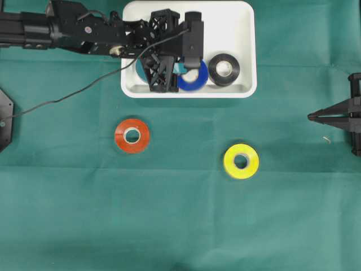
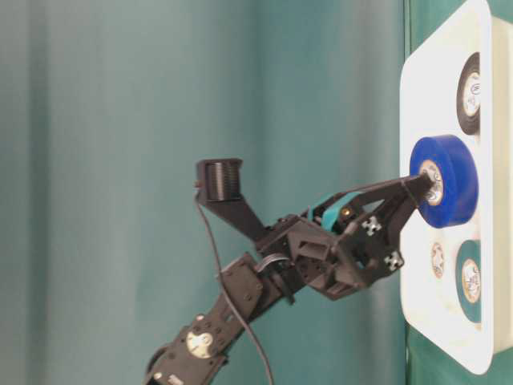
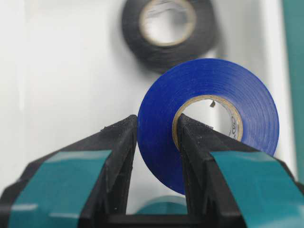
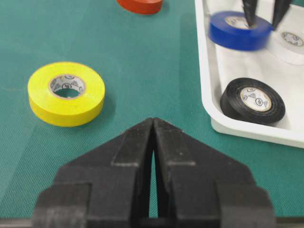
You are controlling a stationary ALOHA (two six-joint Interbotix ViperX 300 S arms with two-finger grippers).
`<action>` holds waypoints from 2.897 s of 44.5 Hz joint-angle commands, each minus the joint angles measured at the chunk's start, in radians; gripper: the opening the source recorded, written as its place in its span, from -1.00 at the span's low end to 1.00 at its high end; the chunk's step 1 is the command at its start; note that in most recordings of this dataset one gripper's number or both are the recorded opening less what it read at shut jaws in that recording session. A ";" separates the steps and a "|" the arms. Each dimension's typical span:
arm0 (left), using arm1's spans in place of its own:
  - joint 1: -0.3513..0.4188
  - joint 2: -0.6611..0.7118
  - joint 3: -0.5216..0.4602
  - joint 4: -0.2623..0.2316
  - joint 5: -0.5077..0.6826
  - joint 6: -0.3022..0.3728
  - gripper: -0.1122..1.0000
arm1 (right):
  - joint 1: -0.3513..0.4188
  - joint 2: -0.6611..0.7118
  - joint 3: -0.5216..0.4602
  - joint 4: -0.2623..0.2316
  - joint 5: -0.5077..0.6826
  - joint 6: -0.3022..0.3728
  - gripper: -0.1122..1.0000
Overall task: Put the tape into the white case with the left arm.
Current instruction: 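Open the left gripper to release the blue roll in the tray, then retract the left gripper back to the left edge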
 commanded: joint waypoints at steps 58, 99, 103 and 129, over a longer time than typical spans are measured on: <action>-0.150 -0.239 0.153 -0.005 -0.023 -0.086 0.30 | -0.002 0.006 -0.008 -0.002 -0.011 -0.002 -0.97; -0.351 -0.543 0.471 -0.006 -0.225 -0.164 0.28 | -0.002 0.006 -0.008 -0.002 -0.011 -0.002 -0.97; -0.364 -0.569 0.505 -0.008 -0.241 -0.166 0.28 | 0.000 0.006 -0.008 -0.002 -0.011 -0.002 -0.97; -0.387 -0.710 0.661 -0.008 -0.333 -0.166 0.27 | -0.002 0.006 -0.008 -0.002 -0.011 -0.002 -0.97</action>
